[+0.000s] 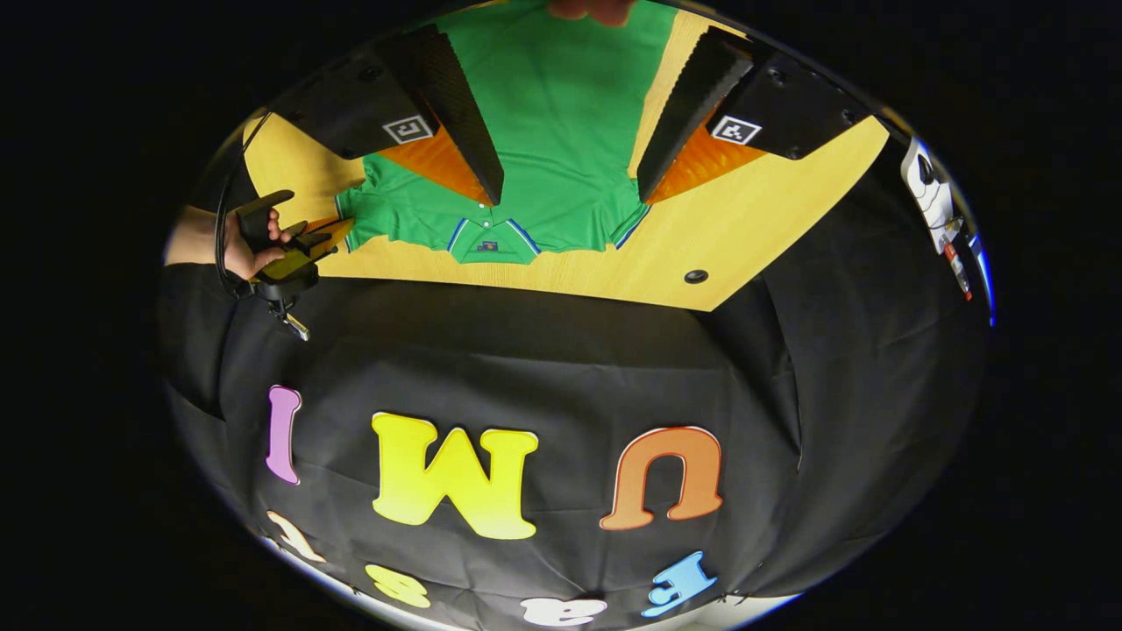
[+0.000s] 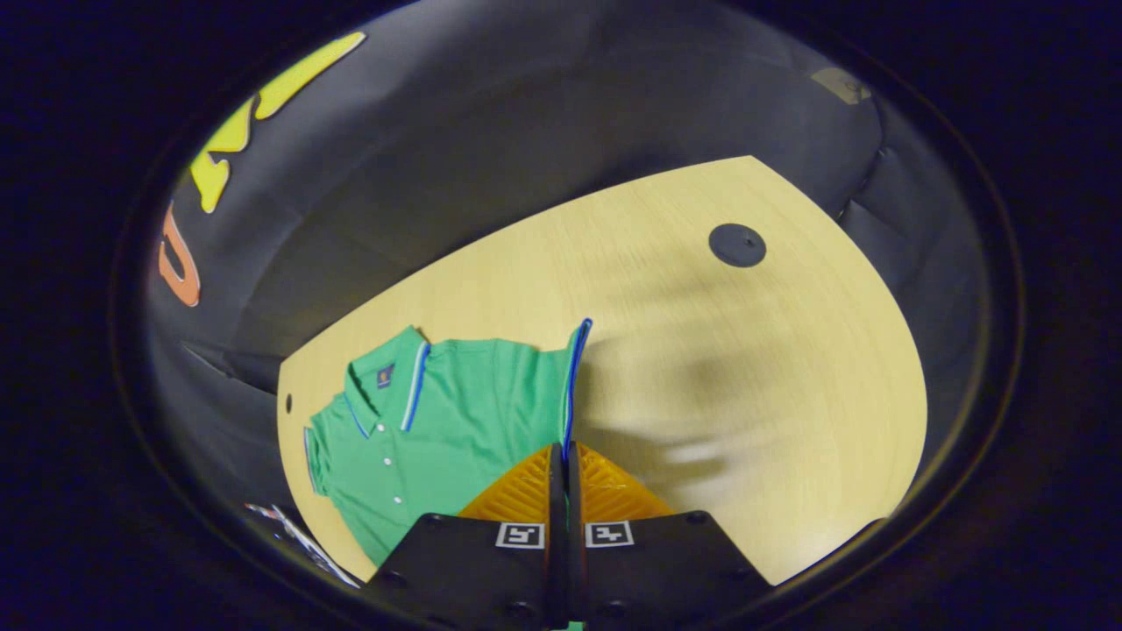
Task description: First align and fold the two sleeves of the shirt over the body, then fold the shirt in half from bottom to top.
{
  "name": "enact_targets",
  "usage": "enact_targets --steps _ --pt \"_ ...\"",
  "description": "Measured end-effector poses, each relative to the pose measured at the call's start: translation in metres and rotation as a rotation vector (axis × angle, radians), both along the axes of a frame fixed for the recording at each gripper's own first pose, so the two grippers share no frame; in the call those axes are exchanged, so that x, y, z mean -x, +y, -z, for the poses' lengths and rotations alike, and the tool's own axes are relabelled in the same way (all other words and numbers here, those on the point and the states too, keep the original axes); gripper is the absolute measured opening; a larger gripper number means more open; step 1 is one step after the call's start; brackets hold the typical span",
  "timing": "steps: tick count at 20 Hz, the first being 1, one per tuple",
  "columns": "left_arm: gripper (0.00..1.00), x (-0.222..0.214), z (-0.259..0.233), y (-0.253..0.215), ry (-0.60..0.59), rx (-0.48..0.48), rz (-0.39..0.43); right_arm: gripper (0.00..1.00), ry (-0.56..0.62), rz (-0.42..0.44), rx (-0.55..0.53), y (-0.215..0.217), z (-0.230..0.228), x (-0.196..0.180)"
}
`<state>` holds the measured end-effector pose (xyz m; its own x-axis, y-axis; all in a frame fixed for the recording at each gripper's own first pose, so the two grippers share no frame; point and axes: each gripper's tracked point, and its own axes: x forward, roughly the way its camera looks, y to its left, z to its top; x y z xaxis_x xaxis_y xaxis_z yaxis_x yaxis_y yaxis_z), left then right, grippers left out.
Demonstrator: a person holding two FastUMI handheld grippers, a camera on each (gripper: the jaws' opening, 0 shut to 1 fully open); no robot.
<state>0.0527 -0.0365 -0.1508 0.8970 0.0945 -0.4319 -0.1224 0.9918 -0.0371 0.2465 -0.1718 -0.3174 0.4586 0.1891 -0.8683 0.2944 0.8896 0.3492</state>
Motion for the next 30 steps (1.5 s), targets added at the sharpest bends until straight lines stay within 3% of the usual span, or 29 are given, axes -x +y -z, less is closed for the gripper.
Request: enact_targets --steps 1,11,12,17,24,27,29,30 --pt "0.99 0.002 -0.002 0.003 -0.003 0.001 -0.001 0.00 -0.020 -0.012 0.000 0.012 -0.009 -0.002" --pt "0.99 0.030 -0.001 0.034 0.001 0.050 -0.061 0.02 -0.051 -0.082 -0.061 0.116 -0.035 -0.012" --pt "0.99 0.034 -0.001 0.040 0.003 0.050 -0.071 0.05 -0.042 -0.089 -0.063 0.125 -0.032 -0.011" --pt "0.99 0.053 0.003 0.072 0.019 0.046 -0.133 0.02 0.012 -0.109 -0.047 0.168 0.002 -0.019" --pt "0.99 0.074 0.005 0.086 0.030 0.048 -0.156 0.04 0.055 -0.041 -0.046 0.192 0.035 -0.028" --pt "0.99 0.073 0.004 0.087 0.019 0.039 -0.137 0.14 0.025 -0.009 -0.120 0.203 0.023 -0.031" --pt "0.99 0.074 0.006 0.091 0.026 0.020 -0.126 0.27 0.012 -0.006 -0.122 0.200 0.015 -0.028" --pt "0.99 0.074 0.006 0.095 0.026 0.015 -0.119 0.28 0.008 -0.008 -0.117 0.199 0.011 -0.026"
